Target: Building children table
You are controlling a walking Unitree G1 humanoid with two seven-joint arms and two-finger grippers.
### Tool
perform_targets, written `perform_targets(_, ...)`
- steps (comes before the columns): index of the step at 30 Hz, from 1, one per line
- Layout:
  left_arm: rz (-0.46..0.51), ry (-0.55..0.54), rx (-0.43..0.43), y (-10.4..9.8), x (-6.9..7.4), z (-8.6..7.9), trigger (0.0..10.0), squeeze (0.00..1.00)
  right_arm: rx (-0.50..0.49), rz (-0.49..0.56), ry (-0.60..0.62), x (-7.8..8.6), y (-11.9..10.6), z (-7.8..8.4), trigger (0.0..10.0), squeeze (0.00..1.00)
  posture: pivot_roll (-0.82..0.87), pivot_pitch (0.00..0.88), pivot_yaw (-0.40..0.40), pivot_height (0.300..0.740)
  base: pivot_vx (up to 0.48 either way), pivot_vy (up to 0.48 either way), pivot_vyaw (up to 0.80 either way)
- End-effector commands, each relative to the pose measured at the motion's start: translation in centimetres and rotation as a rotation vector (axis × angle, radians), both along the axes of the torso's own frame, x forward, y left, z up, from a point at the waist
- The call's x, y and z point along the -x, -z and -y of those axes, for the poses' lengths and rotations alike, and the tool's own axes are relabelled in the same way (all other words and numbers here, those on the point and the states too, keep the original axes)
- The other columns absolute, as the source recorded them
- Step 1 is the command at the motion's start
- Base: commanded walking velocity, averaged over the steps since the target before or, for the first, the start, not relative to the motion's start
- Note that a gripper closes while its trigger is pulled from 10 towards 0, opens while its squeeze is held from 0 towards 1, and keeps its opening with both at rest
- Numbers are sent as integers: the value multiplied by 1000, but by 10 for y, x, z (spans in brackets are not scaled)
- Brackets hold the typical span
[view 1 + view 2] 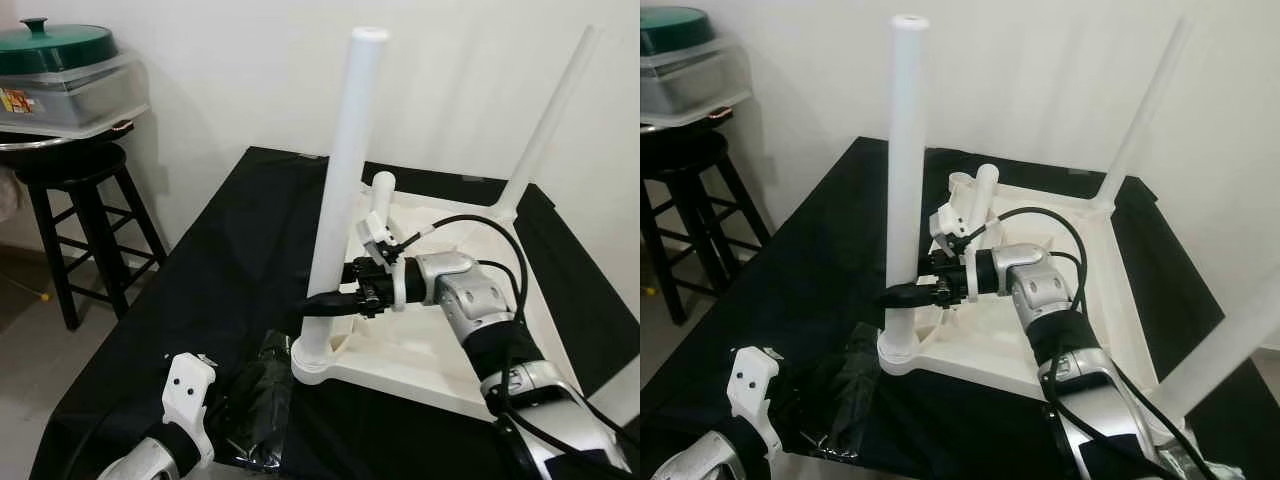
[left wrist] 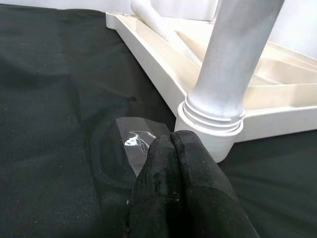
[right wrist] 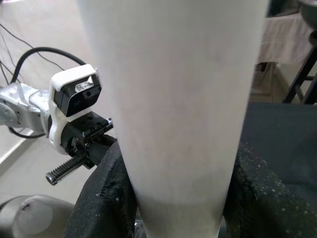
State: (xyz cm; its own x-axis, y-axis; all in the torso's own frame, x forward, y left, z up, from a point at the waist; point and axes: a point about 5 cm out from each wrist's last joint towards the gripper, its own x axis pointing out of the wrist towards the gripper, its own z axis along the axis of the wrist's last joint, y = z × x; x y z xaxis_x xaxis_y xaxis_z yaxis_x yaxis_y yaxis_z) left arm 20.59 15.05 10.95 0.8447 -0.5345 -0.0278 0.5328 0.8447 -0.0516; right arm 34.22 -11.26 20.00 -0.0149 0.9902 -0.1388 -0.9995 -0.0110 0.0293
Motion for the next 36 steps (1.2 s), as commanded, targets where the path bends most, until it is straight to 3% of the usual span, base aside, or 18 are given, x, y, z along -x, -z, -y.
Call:
perform_targets(1,-6,3,-2,2,1,1,10000,0,15,-51,-15,8,17,0,0,0,98,0,-93,740,0,0,0)
perform_targets(5,-4,2,1,1,2,1,10000,0,58,-33,93,19,39,-4,0,0,88,0,-96,740,0,0,0)
perform_targets(6,-2,0,1,0,2,-1,10000,0,101,-51,424,31,70,-26,0,0,74,0,-91,740,0,0,0)
perform_targets(7,-2,0,1,0,2,-1,10000,0,101,-51,424,31,70,-26,0,0,74,0,-91,740,0,0,0)
perform_targets(9,-2,0,3,-1,2,-2,10000,0,-32,-173,1029,34,85,-37,0,0,55,12,-80,740,0,0,0)
perform_targets(10,-2,0,3,-1,2,-2,10000,0,-32,-173,1029,34,85,-37,0,0,55,12,-80,740,0,0,0)
perform_targets(11,-3,2,5,-2,1,-3,10000,0,50,-156,975,51,92,-48,0,0,44,15,-69,740,0,0,0)
perform_targets(12,-5,10,-2,-1,0,-4,10000,0,24,-52,920,54,75,-47,0,0,10,3,-44,740,0,0,0)
perform_targets(13,-5,10,-2,-1,0,-4,10000,0,24,-52,920,54,75,-47,0,0,10,3,-44,740,0,0,0)
perform_targets(17,-4,12,7,-2,-3,-3,10000,0,73,-182,882,57,91,-42,0,0,39,3,-63,740,0,0,0)
perform_targets(22,1,-4,3,-2,-2,-4,10000,0,94,-184,850,61,93,-44,0,0,48,5,-70,740,0,0,0)
perform_targets(23,3,-11,4,-2,-1,-4,10000,0,113,-183,851,62,91,-45,10000,0,53,2,-76,740,0,0,0)
perform_targets(24,2,-13,6,-2,-1,-4,10000,0,101,-195,802,61,86,-46,10000,1000,54,1,-77,740,0,0,0)
perform_targets(27,0,-9,9,-2,-1,-4,10000,0,63,-193,684,63,73,-49,10000,1000,51,0,-72,740,0,0,0)
perform_targets(32,-3,1,13,-1,-3,-3,10000,0,9,23,328,50,28,-28,10000,1000,58,0,-77,740,0,0,0)
perform_targets(33,-3,0,12,-1,-3,-3,10000,0,20,43,290,47,25,-24,10000,631,61,0,-78,740,0,0,0)
perform_targets(35,-3,0,12,-1,-3,-3,10000,0,20,43,290,47,25,-24,10000,631,61,0,-78,740,0,0,0)
perform_targets(36,-3,-1,12,-1,-4,-3,10000,0,29,53,240,44,21,-19,10000,416,65,0,-80,740,0,0,0)
